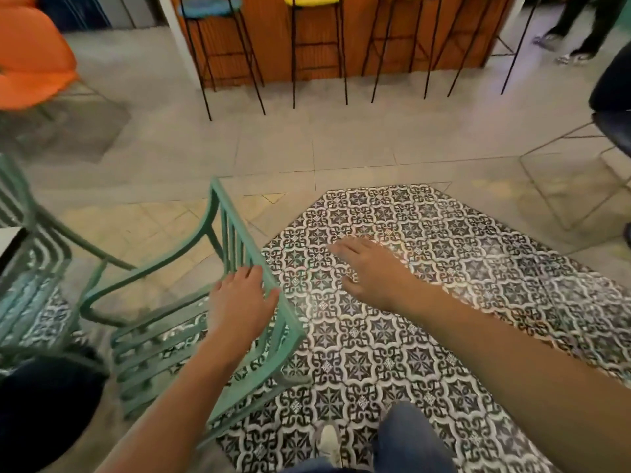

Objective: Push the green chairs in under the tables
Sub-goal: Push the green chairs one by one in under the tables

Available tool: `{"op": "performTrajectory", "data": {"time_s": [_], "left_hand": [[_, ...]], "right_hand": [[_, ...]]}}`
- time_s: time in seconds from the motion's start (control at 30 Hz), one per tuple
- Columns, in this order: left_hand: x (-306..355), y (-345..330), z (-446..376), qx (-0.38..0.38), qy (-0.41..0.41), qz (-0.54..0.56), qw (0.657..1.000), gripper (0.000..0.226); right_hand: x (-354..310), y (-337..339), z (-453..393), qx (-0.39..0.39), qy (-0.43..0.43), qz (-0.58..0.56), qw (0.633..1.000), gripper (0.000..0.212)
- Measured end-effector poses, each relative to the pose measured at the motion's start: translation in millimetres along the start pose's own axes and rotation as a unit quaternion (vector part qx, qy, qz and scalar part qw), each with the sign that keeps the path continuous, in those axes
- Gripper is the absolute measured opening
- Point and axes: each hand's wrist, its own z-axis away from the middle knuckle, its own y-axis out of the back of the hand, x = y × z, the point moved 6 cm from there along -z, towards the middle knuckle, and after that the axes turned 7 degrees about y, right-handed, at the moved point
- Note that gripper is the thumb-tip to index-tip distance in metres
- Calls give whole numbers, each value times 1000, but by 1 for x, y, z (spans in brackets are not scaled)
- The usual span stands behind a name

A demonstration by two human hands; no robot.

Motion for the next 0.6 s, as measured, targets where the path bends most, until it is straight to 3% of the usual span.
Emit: {"op": "performTrajectory", "data": {"time_s": [0.17,0.27,0.47,0.6], "left_hand": [[15,-26,-46,-37,66,18,997,63],[16,-38,-68,-35,146,37,988,66],[22,-64,-92,-79,296,73,949,61],[20,-84,-101,-96,388,129,908,71]], "right_hand": [[47,-9,-66,-32,79,-9,996,63],[66,-10,-109,-38,146,-13,989,63],[86,11,-194,-93,285,11,954,63],[71,-4,-241,-103,379,41,919,64]]}}
